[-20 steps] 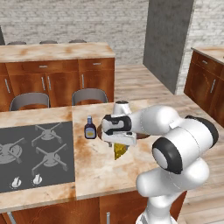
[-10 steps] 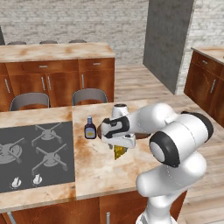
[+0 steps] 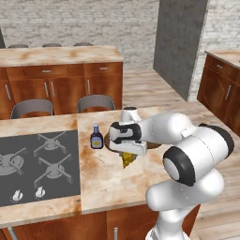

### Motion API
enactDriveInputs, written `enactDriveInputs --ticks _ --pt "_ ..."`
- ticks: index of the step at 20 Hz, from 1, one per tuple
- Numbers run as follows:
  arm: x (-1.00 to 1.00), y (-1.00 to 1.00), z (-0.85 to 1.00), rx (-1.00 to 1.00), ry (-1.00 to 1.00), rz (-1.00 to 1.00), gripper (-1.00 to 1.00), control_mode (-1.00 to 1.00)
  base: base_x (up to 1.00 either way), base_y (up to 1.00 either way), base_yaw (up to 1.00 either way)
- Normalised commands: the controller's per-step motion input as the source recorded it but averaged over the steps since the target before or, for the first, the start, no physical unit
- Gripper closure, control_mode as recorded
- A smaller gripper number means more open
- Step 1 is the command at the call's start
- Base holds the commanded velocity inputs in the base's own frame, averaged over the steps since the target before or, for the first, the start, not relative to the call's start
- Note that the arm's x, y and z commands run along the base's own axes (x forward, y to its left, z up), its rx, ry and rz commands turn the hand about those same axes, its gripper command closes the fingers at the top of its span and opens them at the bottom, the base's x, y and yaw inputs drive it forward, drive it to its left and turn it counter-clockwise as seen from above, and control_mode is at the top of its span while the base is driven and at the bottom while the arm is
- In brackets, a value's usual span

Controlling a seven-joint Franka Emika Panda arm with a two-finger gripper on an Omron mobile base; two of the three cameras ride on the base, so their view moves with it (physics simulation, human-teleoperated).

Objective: Retrieve the reheated potato from the microwave, then place the potato, cheese, and condiment on the cutting board.

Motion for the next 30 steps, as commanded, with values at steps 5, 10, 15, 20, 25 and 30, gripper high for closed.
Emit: enactDriveInputs --ticks 5,10,15,20,25,30 --pt "0.37 -0.06 0.45 0.0 0.02 0.03 1.0 -1.0 0.0 0.0 0.0" --pt "0.57 -0.16 0.08 0.0 0.03 0.06 1.0 -1.0 0.0 0.0 0.0" --pt "0.55 -0.16 0.19 0.0 0.0 0.11 1.0 -1.0 0.0 0.0 0.0" --pt "0.62 -0.03 0.18 0.0 0.14 0.18 1.0 -1.0 0.0 0.0 0.0" --pt "0.44 -0.08 -0.08 -0.01 0.17 0.22 1.0 -1.0 0.0 0.0 0.0" --pt "0.38 -0.15 -0.03 0.0 0.05 0.19 1.0 -1.0 0.0 0.0 0.0"
